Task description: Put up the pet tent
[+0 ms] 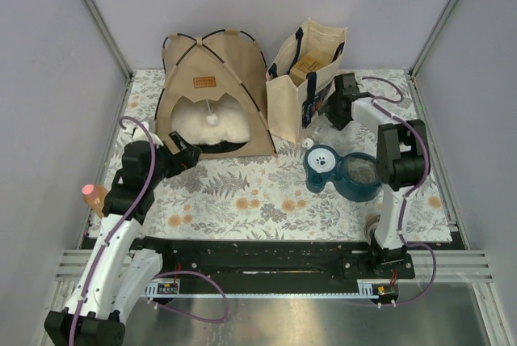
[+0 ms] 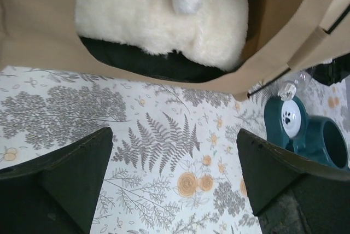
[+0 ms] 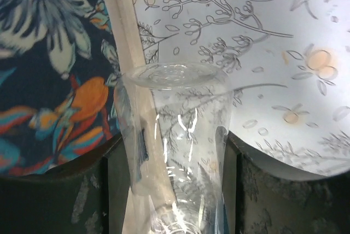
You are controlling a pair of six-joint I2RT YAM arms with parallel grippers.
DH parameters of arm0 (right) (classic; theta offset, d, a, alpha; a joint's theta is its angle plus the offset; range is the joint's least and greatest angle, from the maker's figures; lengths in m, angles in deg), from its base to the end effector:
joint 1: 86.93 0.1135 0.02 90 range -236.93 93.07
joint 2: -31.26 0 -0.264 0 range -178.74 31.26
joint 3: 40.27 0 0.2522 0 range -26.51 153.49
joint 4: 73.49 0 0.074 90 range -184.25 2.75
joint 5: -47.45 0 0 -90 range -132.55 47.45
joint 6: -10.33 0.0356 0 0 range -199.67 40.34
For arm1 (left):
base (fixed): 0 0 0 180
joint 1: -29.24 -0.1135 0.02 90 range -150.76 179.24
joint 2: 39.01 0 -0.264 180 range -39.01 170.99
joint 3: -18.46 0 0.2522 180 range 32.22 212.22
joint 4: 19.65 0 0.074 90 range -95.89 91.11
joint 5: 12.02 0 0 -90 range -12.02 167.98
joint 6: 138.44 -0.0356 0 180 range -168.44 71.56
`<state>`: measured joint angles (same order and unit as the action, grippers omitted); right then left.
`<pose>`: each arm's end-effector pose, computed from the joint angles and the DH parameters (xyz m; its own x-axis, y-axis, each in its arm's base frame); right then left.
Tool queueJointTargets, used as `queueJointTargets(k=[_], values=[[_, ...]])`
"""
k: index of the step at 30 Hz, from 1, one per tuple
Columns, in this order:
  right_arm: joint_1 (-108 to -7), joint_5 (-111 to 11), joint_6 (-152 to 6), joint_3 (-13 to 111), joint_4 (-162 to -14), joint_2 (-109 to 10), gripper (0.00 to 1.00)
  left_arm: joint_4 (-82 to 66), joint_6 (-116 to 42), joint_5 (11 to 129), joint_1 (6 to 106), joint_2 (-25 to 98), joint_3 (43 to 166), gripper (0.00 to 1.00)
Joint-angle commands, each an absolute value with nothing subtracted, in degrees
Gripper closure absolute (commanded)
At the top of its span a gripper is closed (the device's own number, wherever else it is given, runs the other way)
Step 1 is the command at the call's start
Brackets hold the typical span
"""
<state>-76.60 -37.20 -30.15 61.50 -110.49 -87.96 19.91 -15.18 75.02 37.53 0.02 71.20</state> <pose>0.4464 0.0780 0.1792 -0.6149 0.6577 -0.4351 0.5275 0.7532 0.3930 0.1566 -0.0247 0.2918 -0.4650 -0.4857 -0.7402 -0.0778 0.8552 -0.5124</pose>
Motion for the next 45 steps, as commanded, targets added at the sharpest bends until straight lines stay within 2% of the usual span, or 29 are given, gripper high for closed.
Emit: queueJointTargets(k=[1,6,10,16,20,25,30,33,37,45], values=[[-76.56,-33.15,-35.10,57.44,-105.72,-76.25,0.43,17.23,-17.76,65.60,37.41,0.54,73.88,0.01],[-76.38,-34.46,-38.97,50.85,-100.88,-66.58,0.43,17.23,-18.29,62.17,37.41,0.81,73.09,0.01],[-74.28,-33.24,-43.09,39.88,-93.34,-55.60,0.44,17.23,-18.29,60.41,37.59,0.72,72.21,0.01],[-64.35,-17.80,-52.58,25.19,-82.87,-42.14,0.45,17.31,-19.08,60.23,37.59,0.63,71.68,0.01],[-61.45,-14.33,-54.52,18.77,-77.24,-36.16,0.46,15.22,-18.21,57.34,37.68,0.72,70.89,0.01],[-60.74,-23.71,-55.68,16.38,-77.75,-31.42,0.46,-0.83,-11.90,46.53,42.93,0.54,64.84,0.01],[-60.56,-38.57,-47.52,14.10,-77.94,-25.44,0.46,-17.38,-9.76,54.23,62.69,8.34,64.55,0.01],[-60.65,-44.63,-42.33,13.22,-76.88,-22.62,0.46,-23.00,-9.33,56.36,69.74,15.99,67.36,0.01],[-60.65,-49.92,-36.26,12.51,-74.86,-19.72,0.45,-28.91,-9.33,57.50,75.11,24.96,70.97,0.01],[-60.65,-53.61,-29.14,11.55,-73.28,-15.41,0.44,-41.75,-6.25,59.87,80.47,33.93,74.13,0.02]])
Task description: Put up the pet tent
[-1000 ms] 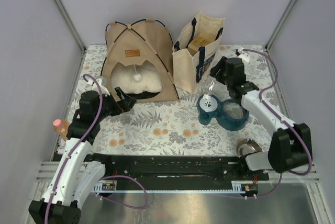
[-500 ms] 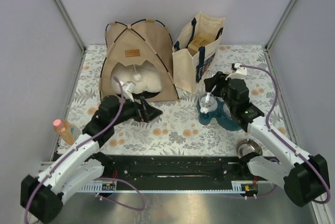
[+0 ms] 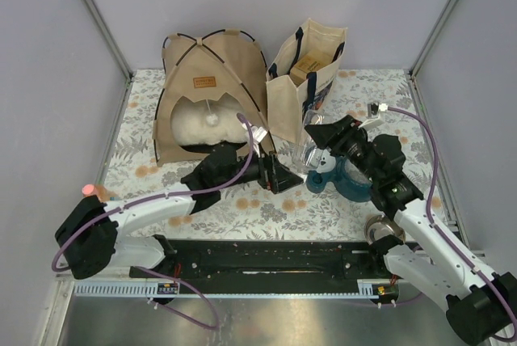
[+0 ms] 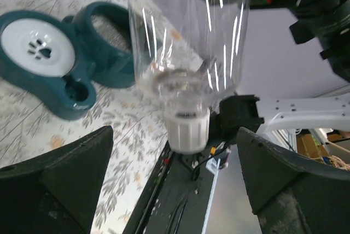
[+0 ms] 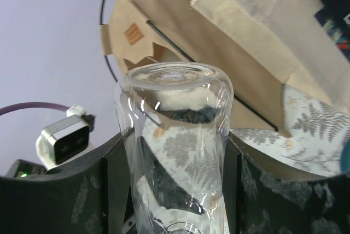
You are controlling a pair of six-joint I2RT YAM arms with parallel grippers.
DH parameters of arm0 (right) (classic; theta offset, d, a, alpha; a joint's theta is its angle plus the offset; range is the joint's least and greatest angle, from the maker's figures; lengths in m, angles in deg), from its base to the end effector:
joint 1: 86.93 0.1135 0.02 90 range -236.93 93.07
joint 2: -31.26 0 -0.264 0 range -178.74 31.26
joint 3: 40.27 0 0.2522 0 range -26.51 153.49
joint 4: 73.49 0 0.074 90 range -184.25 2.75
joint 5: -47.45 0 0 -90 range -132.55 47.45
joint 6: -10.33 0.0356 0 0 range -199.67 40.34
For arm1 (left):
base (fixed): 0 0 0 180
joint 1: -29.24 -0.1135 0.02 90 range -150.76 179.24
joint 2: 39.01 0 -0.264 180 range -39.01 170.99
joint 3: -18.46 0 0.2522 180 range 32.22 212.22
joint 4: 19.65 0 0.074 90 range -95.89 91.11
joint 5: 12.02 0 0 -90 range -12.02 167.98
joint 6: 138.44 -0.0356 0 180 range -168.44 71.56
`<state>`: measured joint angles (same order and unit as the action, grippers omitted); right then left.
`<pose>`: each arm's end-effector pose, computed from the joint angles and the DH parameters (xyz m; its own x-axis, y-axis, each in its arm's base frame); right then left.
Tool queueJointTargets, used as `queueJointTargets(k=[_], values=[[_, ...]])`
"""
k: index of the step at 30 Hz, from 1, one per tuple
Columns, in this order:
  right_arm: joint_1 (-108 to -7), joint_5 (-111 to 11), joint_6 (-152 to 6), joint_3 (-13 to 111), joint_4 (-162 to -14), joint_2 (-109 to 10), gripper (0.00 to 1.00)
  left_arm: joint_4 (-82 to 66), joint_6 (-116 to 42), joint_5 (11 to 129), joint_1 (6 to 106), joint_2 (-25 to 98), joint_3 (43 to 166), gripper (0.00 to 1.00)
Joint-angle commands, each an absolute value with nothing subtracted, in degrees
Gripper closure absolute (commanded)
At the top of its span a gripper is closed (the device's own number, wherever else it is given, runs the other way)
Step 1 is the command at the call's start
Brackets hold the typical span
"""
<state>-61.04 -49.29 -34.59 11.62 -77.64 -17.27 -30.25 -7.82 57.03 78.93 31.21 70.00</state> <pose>0.1838 0.0938 0.3246 -0.3906 0.5921 -0.7049 -0.3720 0.5989 0.7092 0.1687 -0.2185 0.2661 -0.6817 -0.1362 -0.7188 0.6552 0.3235 -0.6827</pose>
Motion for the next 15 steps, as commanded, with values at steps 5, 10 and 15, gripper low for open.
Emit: queueJointTargets(k=[5,10,15], values=[[-60.65,-54.59,-26.93,10.67,-72.40,-14.27,0.44,-42.80,-5.37,59.00,81.97,37.89,77.12,0.28],[-60.65,-54.50,-27.19,10.67,-73.45,-13.65,0.41,-43.33,-5.11,58.04,82.15,37.99,76.78,0.65],[-60.65,-55.72,-29.73,13.38,-78.88,-13.83,0.17,-39.66,-9.31,56.54,82.15,37.20,77.30,1.00]])
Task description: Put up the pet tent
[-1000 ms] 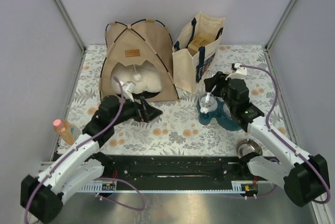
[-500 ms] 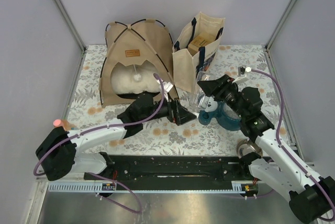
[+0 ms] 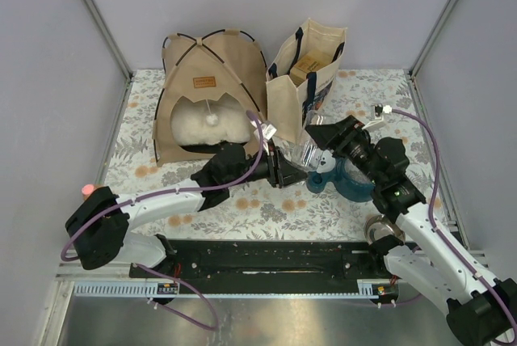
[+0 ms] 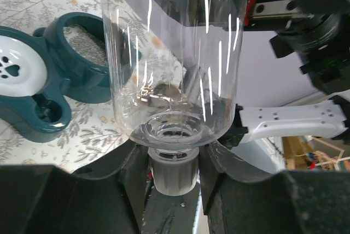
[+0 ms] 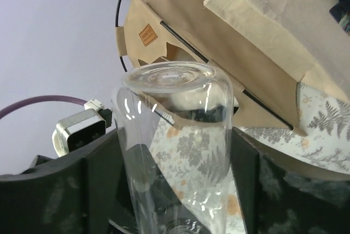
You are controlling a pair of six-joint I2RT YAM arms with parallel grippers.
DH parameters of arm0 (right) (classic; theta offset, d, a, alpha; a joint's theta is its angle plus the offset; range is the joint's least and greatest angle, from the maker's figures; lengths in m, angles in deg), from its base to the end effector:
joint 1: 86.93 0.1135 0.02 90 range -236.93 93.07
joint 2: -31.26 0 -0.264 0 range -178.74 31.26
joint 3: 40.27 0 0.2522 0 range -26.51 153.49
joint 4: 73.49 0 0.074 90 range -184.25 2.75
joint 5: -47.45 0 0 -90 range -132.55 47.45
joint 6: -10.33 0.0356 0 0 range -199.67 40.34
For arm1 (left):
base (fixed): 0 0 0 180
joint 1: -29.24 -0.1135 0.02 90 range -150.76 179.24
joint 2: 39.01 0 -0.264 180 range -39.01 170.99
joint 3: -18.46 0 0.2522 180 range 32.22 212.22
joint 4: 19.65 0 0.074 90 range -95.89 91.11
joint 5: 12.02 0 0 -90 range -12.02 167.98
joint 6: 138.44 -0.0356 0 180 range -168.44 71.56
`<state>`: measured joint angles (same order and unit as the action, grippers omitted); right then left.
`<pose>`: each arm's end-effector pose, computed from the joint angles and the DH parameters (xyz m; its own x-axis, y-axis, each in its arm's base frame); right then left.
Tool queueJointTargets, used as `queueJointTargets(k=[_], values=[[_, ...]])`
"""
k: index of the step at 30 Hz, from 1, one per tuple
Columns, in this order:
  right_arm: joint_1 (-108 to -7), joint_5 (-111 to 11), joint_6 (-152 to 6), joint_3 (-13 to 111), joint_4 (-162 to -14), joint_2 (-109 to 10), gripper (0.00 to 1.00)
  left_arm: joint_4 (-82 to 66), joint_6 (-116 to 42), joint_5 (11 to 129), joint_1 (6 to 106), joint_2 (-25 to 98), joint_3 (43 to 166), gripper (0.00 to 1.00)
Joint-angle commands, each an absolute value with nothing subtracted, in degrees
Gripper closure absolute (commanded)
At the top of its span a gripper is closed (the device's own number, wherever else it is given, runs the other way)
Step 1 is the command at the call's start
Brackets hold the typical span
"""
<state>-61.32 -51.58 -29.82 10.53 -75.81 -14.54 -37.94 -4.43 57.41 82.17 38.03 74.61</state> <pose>0.1745 0.0899 0.3298 -0.4072 0.6420 -0.6497 -0.3986 0.5151 0.7588 0.1730 -0.2498 0.2760 -0.6857 -0.1715 -0.7074 0.6704 0.2296 -0.7055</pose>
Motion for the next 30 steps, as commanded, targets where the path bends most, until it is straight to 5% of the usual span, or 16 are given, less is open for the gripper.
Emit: queueJointTargets(k=[1,2,12,19,30], values=[[-60.65,-56.08,-31.31,15.04,-82.29,-14.09,0.07,-37.72,-11.59,56.37,82.15,36.85,77.48,1.00],[-60.65,-56.17,-33.15,16.80,-85.55,-14.00,0.01,-36.23,-13.87,56.28,82.24,36.41,77.39,1.00],[-60.74,-54.58,-45.65,33.77,-115.97,-15.49,0.01,-19.08,-39.28,57.67,82.50,25.87,74.06,1.00],[-60.74,-68.29,-49.43,35.72,-120.48,-19.63,0.00,-11.34,-45.62,60.67,82.68,21.81,74.49,1.00],[-60.65,-67.86,-49.52,33.69,-118.10,-21.47,0.01,-8.97,-47.82,58.39,83.12,23.13,74.49,1.00]])
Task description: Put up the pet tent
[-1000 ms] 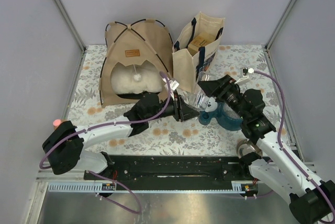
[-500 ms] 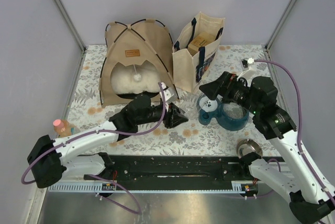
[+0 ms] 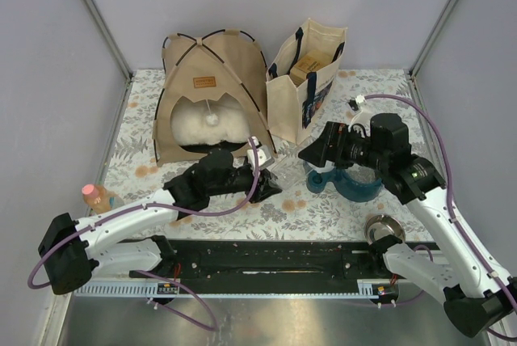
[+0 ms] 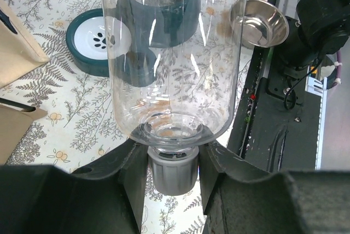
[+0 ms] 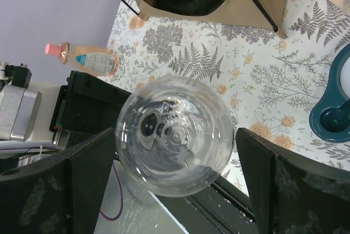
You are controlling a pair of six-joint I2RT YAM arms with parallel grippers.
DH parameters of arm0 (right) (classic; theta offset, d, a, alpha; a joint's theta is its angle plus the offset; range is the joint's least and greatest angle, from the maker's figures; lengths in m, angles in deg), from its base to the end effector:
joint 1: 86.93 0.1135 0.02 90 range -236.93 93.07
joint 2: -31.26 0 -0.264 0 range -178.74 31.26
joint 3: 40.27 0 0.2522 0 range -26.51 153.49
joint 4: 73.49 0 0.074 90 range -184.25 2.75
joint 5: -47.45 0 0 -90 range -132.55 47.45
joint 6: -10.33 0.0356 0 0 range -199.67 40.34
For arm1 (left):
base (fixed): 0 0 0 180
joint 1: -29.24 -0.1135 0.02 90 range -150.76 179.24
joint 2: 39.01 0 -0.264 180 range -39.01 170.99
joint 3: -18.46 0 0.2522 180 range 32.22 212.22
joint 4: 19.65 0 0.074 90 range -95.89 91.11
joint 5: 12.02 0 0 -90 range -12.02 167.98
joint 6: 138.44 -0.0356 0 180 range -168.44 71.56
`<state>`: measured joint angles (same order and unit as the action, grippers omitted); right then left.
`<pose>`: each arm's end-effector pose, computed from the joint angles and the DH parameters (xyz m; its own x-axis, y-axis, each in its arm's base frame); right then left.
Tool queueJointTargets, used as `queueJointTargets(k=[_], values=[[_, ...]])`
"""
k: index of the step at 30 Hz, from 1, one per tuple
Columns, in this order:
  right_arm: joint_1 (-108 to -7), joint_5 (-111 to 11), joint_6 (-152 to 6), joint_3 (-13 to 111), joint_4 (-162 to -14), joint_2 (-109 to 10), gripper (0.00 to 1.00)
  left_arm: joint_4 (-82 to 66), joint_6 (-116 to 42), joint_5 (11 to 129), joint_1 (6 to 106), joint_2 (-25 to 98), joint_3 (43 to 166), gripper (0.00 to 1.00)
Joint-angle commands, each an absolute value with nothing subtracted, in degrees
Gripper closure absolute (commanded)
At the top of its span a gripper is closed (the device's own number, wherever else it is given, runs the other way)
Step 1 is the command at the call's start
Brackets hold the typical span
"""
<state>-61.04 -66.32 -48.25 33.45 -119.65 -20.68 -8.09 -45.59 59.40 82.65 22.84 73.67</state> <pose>0.1633 0.0952 0.3709 -0.6974 0.1918 -0.6905 -0.4293 0.6598 0.6168 0.1389 -0.2061 0.2835 -0.2328 0.2345 -0.9438 0.9311 0.3341 -0.1466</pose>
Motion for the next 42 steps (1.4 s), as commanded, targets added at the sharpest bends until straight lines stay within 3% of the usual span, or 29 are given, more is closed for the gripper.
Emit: queueJointTargets(k=[1,4,11,12,14,16,27,42], values=[[-60.74,-68.03,-49.43,33.69,-118.10,-21.65,0.01,-8.96,-47.91,58.30,83.12,23.04,74.40,1.00],[-60.74,-69.00,-48.82,33.43,-117.75,-22.00,0.05,-8.44,-48.00,58.39,83.12,22.87,74.05,1.00],[-60.74,-69.88,-48.29,33.17,-118.45,-21.82,0.42,-6.42,-48.62,61.98,83.20,24.01,75.72,0.97],[-60.74,-69.71,-48.64,33.34,-118.89,-21.91,0.46,-5.98,-48.61,62.95,83.12,24.27,76.07,0.88],[-60.74,-68.66,-48.99,33.43,-119.59,-22.26,0.55,-5.98,-46.77,64.27,83.12,24.45,76.60,0.38],[-60.74,-66.90,-49.43,33.61,-120.47,-22.35,0.57,-6.06,-45.89,65.93,83.12,24.19,76.60,0.01],[-60.74,-34.57,-56.55,35.54,-129.96,-22.44,0.60,-10.28,-38.34,80.17,83.12,13.83,70.02,0.01],[-60.74,-24.62,-57.25,34.13,-123.72,-27.01,0.66,-8.35,-36.04,81.59,83.12,9.16,67.37,0.01]])
